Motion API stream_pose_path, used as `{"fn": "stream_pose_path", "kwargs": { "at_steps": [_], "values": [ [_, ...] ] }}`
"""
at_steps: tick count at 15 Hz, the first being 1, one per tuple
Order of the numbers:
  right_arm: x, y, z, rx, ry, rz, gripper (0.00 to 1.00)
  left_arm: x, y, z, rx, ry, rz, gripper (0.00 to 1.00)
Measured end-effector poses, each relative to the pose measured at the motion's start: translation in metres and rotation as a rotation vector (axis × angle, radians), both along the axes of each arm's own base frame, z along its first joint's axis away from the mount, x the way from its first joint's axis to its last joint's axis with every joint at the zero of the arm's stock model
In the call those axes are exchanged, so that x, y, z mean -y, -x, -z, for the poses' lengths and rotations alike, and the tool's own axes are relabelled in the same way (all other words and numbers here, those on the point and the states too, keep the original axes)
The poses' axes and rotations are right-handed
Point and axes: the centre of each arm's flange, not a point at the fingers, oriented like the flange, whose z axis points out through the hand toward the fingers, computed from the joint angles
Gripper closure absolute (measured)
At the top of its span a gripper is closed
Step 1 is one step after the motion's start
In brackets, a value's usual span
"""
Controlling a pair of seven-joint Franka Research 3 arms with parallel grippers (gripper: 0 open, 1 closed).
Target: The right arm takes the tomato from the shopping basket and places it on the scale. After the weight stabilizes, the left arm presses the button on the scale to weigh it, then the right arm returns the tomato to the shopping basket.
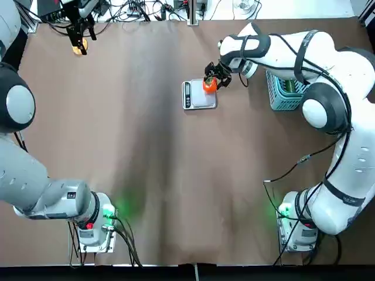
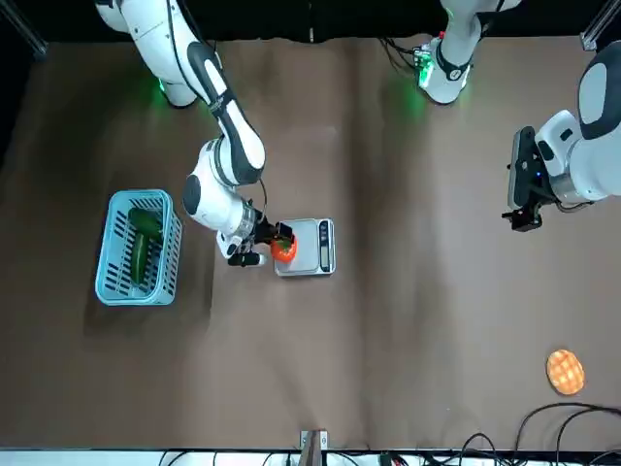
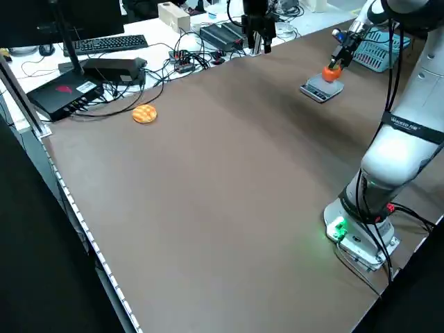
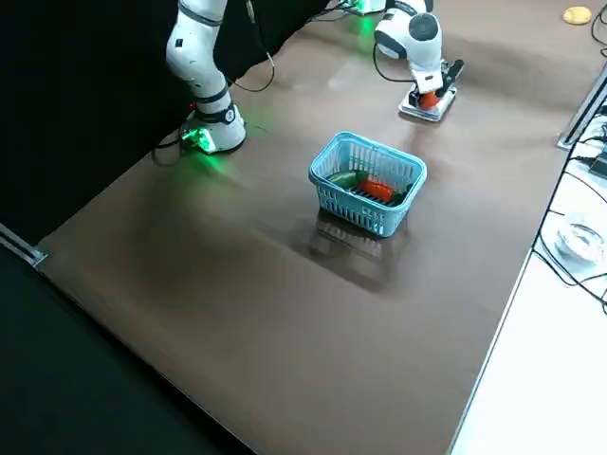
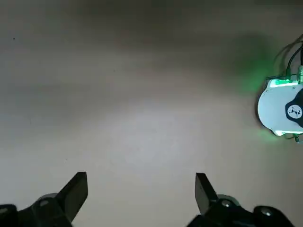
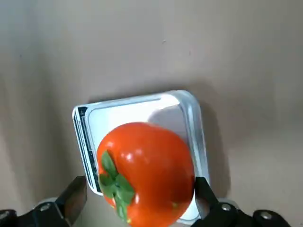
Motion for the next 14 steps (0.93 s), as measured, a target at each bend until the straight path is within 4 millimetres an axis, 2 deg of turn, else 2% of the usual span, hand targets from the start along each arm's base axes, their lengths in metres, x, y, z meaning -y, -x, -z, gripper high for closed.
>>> {"fn": "stream_pose_path", "kwargs": {
  "at_steps": [5, 8, 10, 11, 14],
  "values": [
    [0.023, -0.013, 0.000, -0.012, 0.000, 0.034, 0.00, 0.000, 0.001, 0.003, -0.006, 0.000, 0.000, 0.00],
    [0.050, -0.031, -0.009, -0.038, 0.008, 0.030, 0.00, 0.000, 0.001, 0.004, -0.009, 0.000, 0.000, 0.00],
    [0.067, -0.048, -0.037, -0.030, 0.035, -0.028, 0.00, 0.002, 0.001, 0.004, -0.010, 0.005, 0.001, 0.00],
    [0.087, -0.067, -0.078, -0.001, 0.091, -0.096, 0.00, 0.007, 0.002, 0.004, -0.015, 0.039, -0.004, 0.00],
    [0.132, -0.090, -0.160, 0.068, 0.253, -0.203, 0.00, 0.024, 0.005, 0.005, -0.035, 0.105, -0.001, 0.00]
  ]
}}
